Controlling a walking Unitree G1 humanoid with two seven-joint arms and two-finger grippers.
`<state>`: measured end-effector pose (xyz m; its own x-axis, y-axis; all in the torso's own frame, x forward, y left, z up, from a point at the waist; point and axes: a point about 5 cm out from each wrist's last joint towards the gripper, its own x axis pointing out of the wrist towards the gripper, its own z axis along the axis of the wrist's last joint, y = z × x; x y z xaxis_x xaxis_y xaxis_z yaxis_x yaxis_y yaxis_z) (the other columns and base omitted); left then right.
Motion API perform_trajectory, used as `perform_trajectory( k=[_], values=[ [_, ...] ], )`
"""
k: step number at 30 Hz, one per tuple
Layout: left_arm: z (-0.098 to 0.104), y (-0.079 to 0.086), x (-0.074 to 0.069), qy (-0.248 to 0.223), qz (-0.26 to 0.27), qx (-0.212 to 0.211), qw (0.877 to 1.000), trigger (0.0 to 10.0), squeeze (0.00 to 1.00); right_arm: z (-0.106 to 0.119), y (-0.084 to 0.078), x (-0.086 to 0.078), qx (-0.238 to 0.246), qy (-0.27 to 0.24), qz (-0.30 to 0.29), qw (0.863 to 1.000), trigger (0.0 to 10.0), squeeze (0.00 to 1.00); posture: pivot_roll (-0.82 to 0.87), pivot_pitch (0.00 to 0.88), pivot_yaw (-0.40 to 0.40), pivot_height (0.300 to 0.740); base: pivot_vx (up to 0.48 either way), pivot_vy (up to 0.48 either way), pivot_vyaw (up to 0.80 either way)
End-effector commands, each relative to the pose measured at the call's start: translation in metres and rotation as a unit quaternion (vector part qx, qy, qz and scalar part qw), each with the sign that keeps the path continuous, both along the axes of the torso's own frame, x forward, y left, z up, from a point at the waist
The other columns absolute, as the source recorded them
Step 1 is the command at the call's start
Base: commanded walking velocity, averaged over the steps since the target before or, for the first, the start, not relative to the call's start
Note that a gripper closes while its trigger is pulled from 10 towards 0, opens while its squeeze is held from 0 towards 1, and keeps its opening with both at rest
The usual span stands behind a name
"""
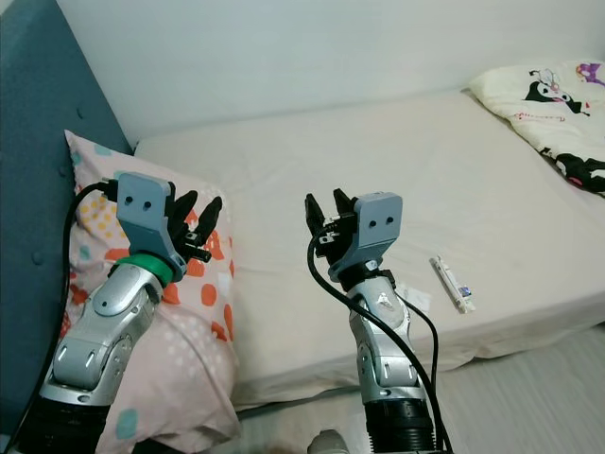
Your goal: Clean up the room
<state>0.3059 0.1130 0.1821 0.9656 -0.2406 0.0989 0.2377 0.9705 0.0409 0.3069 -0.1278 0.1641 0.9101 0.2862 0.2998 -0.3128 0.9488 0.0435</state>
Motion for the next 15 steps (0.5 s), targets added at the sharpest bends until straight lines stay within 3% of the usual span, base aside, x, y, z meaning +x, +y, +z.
perform_trajectory(
  k=[1, 5, 8, 15],
  values=[
    [-0.0054, 0.0020, -0.0010, 0.007, 0.003, 0.002, 1.000, 10.0, 0.00, -0.0046, -0.0003, -0.0004, -0.002, 0.010, -0.005, 1.000, 10.0, 0.00, -0.11, 0.027, 0.084, 0.712, 0.000, -0.480, 0.76],
    [-0.0056, 0.0023, -0.0007, 0.007, 0.004, 0.002, 1.000, 10.0, 0.00, -0.0038, -0.0020, 0.0007, 0.014, 0.013, -0.010, 1.000, 10.0, 0.00, -0.11, 0.028, 0.086, 0.712, 0.000, -0.480, 0.76],
    [-0.0061, 0.0028, -0.0002, 0.008, 0.005, 0.002, 1.000, 10.0, 0.00, -0.0021, -0.0072, 0.0027, 0.053, 0.020, -0.020, 0.998, 10.0, 0.00, -0.11, 0.029, 0.086, 0.712, 0.000, -0.476, 0.00],
    [-0.0068, 0.0032, 0.0003, 0.010, 0.007, 0.001, 1.000, 10.0, 0.00, -0.0017, -0.0089, 0.0024, 0.065, 0.024, -0.019, 0.997, 10.0, 0.00, -0.11, 0.029, 0.087, 0.712, 0.000, -0.463, 0.00]
  ],
)
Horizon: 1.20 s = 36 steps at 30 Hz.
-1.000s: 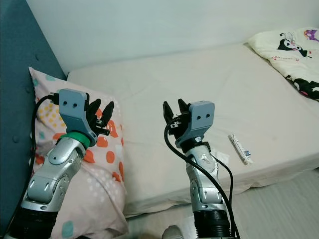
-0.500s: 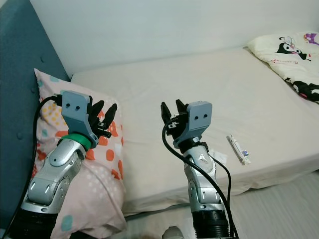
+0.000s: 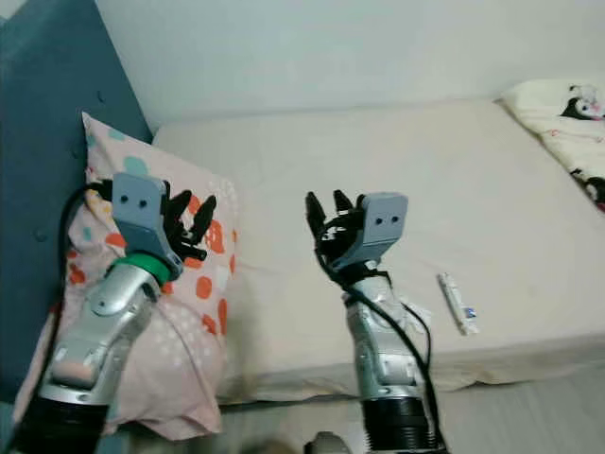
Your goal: Clean up the room
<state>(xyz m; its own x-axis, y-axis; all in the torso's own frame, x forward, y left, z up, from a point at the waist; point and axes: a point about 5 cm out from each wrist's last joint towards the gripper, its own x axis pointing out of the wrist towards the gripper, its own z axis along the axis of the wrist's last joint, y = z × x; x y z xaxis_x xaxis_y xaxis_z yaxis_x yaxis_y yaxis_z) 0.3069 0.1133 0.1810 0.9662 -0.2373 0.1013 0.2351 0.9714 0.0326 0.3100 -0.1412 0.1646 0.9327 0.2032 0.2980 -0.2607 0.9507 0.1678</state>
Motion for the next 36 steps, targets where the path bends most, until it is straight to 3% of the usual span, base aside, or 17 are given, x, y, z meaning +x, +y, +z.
perform_trajectory(
  k=[1, 7, 23, 36],
  values=[
    [-0.0058, 0.0030, -0.0006, 0.011, 0.006, 0.006, 1.000, 10.0, 0.00, -0.0027, 0.0048, -0.0007, 0.005, 0.009, 0.009, 1.000, 10.0, 0.00, -0.11, 0.029, 0.087, 0.712, 0.000, -0.465, 0.00],
    [-0.0058, 0.0038, -0.0002, 0.012, 0.008, 0.005, 1.000, 10.0, 0.00, -0.0023, 0.0065, -0.0002, 0.012, 0.011, 0.009, 1.000, 10.0, 0.00, -0.11, 0.029, 0.089, 0.712, 0.000, -0.462, 0.62],
    [-0.0059, 0.0039, 0.0014, 0.012, 0.007, 0.006, 1.000, 10.0, 0.00, -0.0031, 0.0071, -0.0015, 0.026, 0.017, 0.021, 0.999, 10.0, 0.00, -0.11, 0.025, 0.093, 0.712, 0.000, -0.420, 0.00],
    [-0.0088, 0.0046, 0.0043, 0.020, 0.010, 0.017, 1.000, 10.0, 0.00, -0.0039, 0.0099, -0.0016, 0.028, 0.020, 0.032, 0.999, 10.0, 0.00, -0.11, 0.016, 0.097, 0.712, 0.000, -0.043, 0.00]
  ],
)
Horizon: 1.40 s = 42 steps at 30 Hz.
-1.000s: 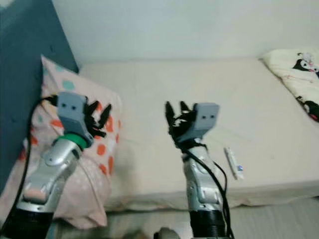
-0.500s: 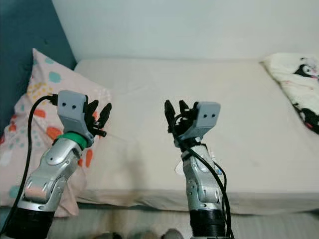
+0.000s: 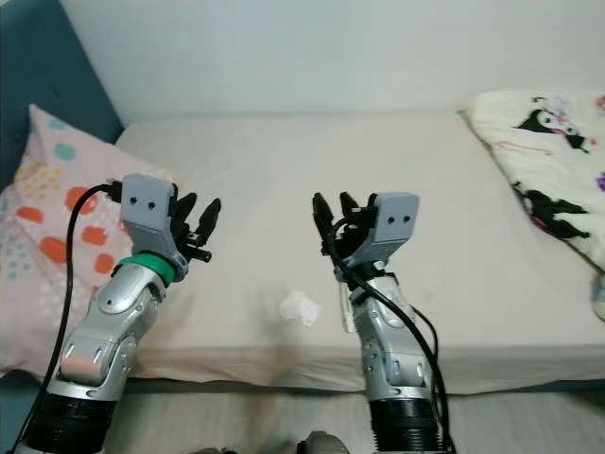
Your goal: Clean up the room
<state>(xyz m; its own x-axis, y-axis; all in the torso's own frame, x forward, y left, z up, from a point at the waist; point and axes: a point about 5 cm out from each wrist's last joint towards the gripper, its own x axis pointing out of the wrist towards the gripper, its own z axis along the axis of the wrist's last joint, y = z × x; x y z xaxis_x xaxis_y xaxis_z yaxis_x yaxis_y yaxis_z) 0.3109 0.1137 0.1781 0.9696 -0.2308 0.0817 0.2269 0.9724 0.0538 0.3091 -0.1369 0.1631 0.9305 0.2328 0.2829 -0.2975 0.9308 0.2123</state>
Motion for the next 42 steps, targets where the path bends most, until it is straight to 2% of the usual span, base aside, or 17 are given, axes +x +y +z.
perform_trajectory(
  k=[1, 6, 18, 26, 39, 42],
  values=[
    [-0.006, 0.004, 0.001, 0.013, 0.005, 0.004, 1.000, 10.0, 0.00, -0.003, 0.005, -0.001, 0.008, 0.008, 0.009, 1.000, 10.0, 0.00, -0.11, 0.015, 0.099, 0.712, 0.000, 0.000, 0.00],
    [-0.006, 0.004, 0.002, 0.014, 0.005, 0.005, 1.000, 10.0, 0.00, -0.004, 0.003, 0.000, 0.002, 0.011, -0.001, 1.000, 10.0, 0.00, -0.12, 0.013, 0.100, 0.712, 0.000, 0.000, 0.00],
    [-0.009, 0.004, 0.002, 0.019, 0.006, 0.007, 1.000, 10.0, 0.00, -0.008, -0.001, 0.001, 0.000, 0.020, -0.022, 1.000, 10.0, 0.00, -0.12, 0.020, 0.104, 0.677, 0.000, 0.000, 0.00],
    [-0.012, 0.001, 0.000, 0.024, -0.001, 0.009, 1.000, 10.0, 0.00, -0.015, -0.002, -0.002, -0.002, 0.031, -0.025, 0.999, 10.0, 0.00, -0.12, 0.030, 0.106, 0.632, 0.000, 0.000, 0.00],
    [-0.015, 0.001, 0.001, 0.029, -0.003, 0.011, 1.000, 10.0, 0.00, -0.018, -0.003, -0.001, -0.003, 0.036, -0.030, 0.999, 10.0, 0.00, -0.12, 0.033, 0.108, 0.582, 0.000, 0.000, 0.00],
    [-0.016, 0.002, 0.001, 0.031, -0.002, 0.012, 0.999, 10.0, 0.00, -0.020, -0.003, -0.002, 0.001, 0.043, -0.030, 0.999, 10.0, 0.00, -0.12, 0.035, 0.109, 0.582, 0.000, 0.000, 0.00]
  ],
)
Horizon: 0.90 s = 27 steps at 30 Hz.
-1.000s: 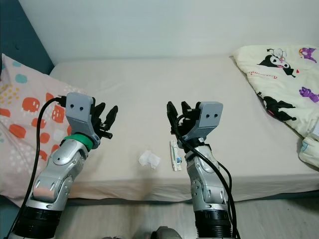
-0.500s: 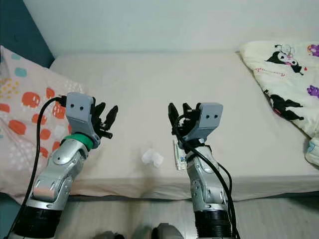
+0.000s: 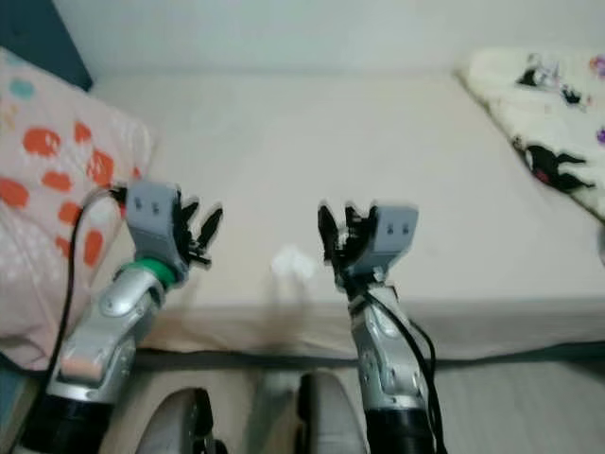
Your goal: Clean up the room
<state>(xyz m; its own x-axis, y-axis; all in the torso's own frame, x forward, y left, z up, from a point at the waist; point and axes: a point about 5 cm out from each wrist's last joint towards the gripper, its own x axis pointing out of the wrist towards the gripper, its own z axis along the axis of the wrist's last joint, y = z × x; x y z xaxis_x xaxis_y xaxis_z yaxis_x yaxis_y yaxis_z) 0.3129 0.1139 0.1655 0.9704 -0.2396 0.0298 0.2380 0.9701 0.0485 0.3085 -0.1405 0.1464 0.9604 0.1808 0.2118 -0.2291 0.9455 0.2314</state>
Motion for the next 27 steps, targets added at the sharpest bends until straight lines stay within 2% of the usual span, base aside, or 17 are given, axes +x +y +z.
perform_trajectory(
  k=[1, 11, 18, 23, 24, 25, 26, 27],
  values=[
    [-0.003, 0.002, -0.002, 0.005, 0.003, 0.008, 1.000, 10.0, 0.00, -0.005, 0.000, -0.001, 0.005, 0.010, 0.000, 1.000, 10.0, 0.00, -0.11, 0.041, 0.107, 0.582, 0.000, 0.000, 0.00],
    [-0.003, 0.007, -0.005, 0.012, 0.010, 0.015, 1.000, 10.0, 0.00, -0.011, 0.006, 0.000, -0.004, 0.033, 0.028, 0.999, 10.0, 0.00, -0.09, 0.087, 0.097, 0.582, 0.000, 0.000, 0.00],
    [-0.019, 0.015, -0.010, 0.045, 0.004, 0.031, 0.998, 10.0, 0.00, -0.033, 0.014, 0.005, -0.044, 0.072, 0.069, 0.994, 10.0, 0.00, -0.09, 0.183, 0.089, 0.582, 0.000, 0.000, 0.00],
    [-0.026, 0.021, -0.010, 0.061, 0.000, 0.044, 0.997, 10.0, 0.00, -0.042, 0.003, 0.016, -0.086, 0.088, 0.048, 0.991, 10.0, 0.00, -0.08, 0.245, 0.099, 0.582, 0.000, 0.000, 0.00],
    [-0.026, 0.022, -0.011, 0.062, 0.000, 0.046, 0.997, 10.0, 0.00, -0.043, 0.000, 0.018, -0.099, 0.092, 0.038, 0.990, 10.0, 0.00, -0.08, 0.245, 0.099, 0.582, 0.000, 0.000, 0.00],
    [-0.026, 0.022, -0.010, 0.061, 0.000, 0.052, 0.997, 10.0, 0.00, -0.045, -0.013, 0.023, -0.132, 0.097, 0.004, 0.986, 10.0, 0.00, -0.06, 0.268, 0.104, 0.582, 0.000, 0.000, 0.00],
    [-0.026, 0.022, -0.010, 0.061, 0.000, 0.052, 0.997, 10.0, 0.00, -0.045, -0.013, 0.023, -0.132, 0.097, 0.004, 0.986, 10.0, 0.00, -0.06, 0.268, 0.104, 0.582, 0.000, 0.000, 0.00],
    [-0.025, 0.023, -0.009, 0.060, 0.002, 0.056, 0.997, 10.0, 0.00, -0.046, -0.026, 0.027, -0.159, 0.101, -0.027, 0.982, 10.0, 0.13, -0.06, 0.275, 0.105, 0.582, 0.000, 0.000, 0.00]
  ],
)
